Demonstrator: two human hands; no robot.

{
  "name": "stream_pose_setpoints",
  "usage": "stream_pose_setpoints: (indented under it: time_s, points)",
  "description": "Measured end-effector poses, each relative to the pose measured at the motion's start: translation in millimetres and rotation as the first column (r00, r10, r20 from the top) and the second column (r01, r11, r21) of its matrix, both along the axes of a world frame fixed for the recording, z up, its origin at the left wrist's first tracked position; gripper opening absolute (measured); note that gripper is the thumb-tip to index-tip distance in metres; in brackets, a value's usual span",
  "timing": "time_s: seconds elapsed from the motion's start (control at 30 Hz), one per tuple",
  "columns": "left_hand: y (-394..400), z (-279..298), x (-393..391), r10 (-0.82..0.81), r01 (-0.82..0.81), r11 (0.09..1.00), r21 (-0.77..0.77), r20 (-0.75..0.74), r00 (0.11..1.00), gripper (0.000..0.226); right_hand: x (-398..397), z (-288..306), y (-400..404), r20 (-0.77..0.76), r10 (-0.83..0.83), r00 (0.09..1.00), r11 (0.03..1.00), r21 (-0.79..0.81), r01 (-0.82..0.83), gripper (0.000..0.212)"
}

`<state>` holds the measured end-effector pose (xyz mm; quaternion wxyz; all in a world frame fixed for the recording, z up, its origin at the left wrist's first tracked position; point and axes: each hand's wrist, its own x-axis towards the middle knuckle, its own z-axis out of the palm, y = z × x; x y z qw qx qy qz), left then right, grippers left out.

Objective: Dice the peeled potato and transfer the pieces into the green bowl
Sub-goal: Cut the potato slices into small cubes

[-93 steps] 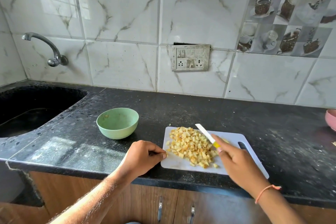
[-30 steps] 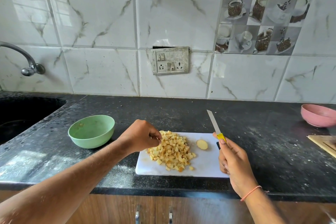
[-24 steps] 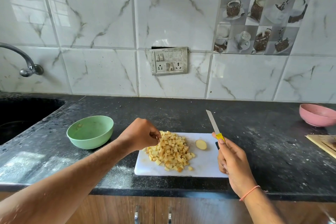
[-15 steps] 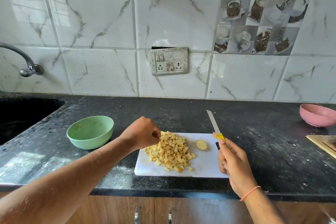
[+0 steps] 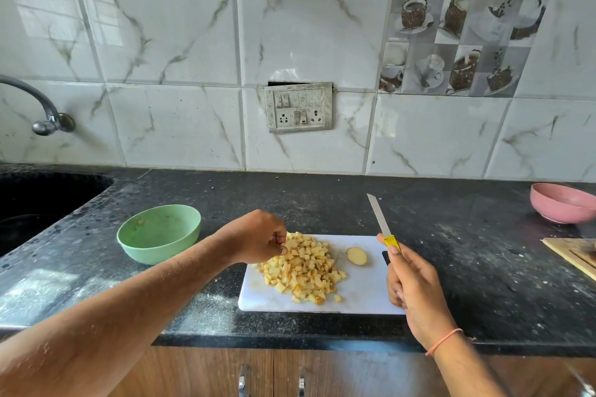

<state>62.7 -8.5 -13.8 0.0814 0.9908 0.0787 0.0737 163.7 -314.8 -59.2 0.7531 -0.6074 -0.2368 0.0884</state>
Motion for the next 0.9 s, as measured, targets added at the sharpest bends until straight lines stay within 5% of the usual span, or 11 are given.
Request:
stream_pose_setpoints:
  time_s: [0.3,0.47,0.9]
  points:
    - [1,12,-4,0.0,-0.001,1.0,-0.03,-0.019,1.0,0.008,2,-3,1,-0.004,-0.005,1.0,1.0,0.011,0.005,0.027]
    - [1,25,-11,-0.148,0.136,0.988,-0.08,-0.178,0.973,0.015,4,-4,0,0.011,-0.009,1.0,1.0,-0.003,0.009,0.028]
    - [-15,24,-5,-0.114,0.176,0.971,0.159,-0.341,0.933,0.026,6,-7,-1,0.013,-0.012,1.0,1.0,-0.009,0.012,0.028]
